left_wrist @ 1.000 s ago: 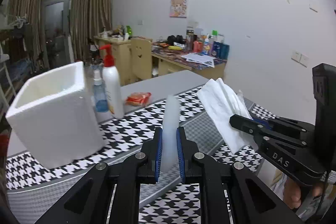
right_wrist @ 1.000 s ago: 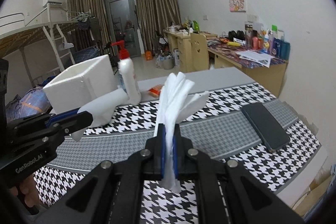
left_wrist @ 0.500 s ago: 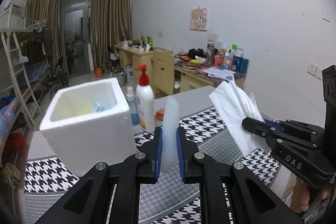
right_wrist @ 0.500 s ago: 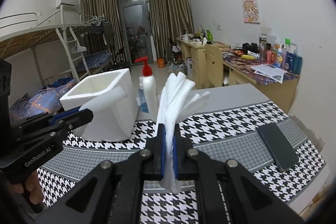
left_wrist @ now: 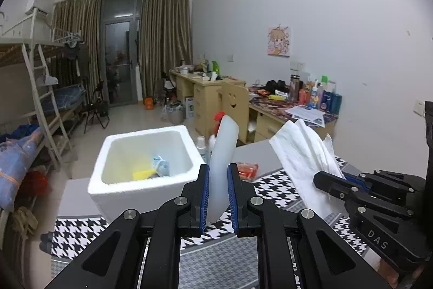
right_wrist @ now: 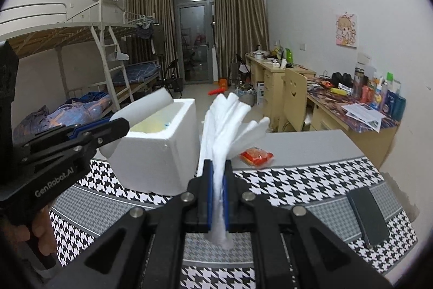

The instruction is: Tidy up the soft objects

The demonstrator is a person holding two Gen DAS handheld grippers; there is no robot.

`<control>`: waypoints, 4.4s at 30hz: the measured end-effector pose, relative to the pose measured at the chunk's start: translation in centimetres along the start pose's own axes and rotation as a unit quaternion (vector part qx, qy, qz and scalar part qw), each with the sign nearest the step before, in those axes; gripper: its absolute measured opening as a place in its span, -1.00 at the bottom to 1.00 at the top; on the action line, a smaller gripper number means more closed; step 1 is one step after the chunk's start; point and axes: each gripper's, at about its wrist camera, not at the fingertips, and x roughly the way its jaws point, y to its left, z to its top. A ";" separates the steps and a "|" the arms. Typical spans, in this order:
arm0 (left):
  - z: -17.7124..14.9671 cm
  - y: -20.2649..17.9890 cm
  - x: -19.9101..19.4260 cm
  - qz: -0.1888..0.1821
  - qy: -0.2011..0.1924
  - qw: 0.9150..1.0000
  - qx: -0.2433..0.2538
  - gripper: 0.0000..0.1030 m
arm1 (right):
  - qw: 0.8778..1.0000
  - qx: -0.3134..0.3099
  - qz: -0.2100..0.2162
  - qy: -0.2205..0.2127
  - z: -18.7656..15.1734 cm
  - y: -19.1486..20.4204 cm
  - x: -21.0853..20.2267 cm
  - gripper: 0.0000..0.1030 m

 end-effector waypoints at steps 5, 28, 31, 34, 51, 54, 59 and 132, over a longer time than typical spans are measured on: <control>1.3 1.1 0.8 0.022 -0.002 1.000 -0.008 -0.72 | 1.000 -0.003 -0.006 -0.001 1.0 0.4 1.0 -0.82; 3.8 4.9 5.9 0.089 0.021 0.995 -0.032 -0.72 | 0.998 -0.032 0.039 0.024 4.8 3.3 5.8 -0.82; 3.9 5.5 6.7 0.091 0.023 0.995 -0.035 -0.72 | 0.998 -0.036 0.040 0.029 5.0 3.8 6.4 -0.82; 3.8 5.9 7.5 0.097 0.028 0.994 -0.037 -0.72 | 0.998 -0.040 0.041 0.029 5.2 3.9 6.8 -0.82; 2.7 10.1 10.3 0.125 0.055 0.989 -0.059 0.59 | 0.997 -0.045 0.045 0.042 6.3 5.5 9.8 -0.82; 2.6 10.4 9.6 0.138 0.048 0.987 -0.060 0.82 | 0.997 -0.049 0.048 0.044 6.4 6.0 10.1 -0.82; 2.7 11.1 8.0 0.141 0.033 0.986 -0.079 0.93 | 0.996 -0.056 0.055 0.044 6.7 6.7 10.5 -0.82; -1.2 2.2 -11.0 0.183 -0.079 0.979 -0.033 0.98 | 0.993 -0.069 0.062 -0.075 0.7 5.8 -7.3 0.97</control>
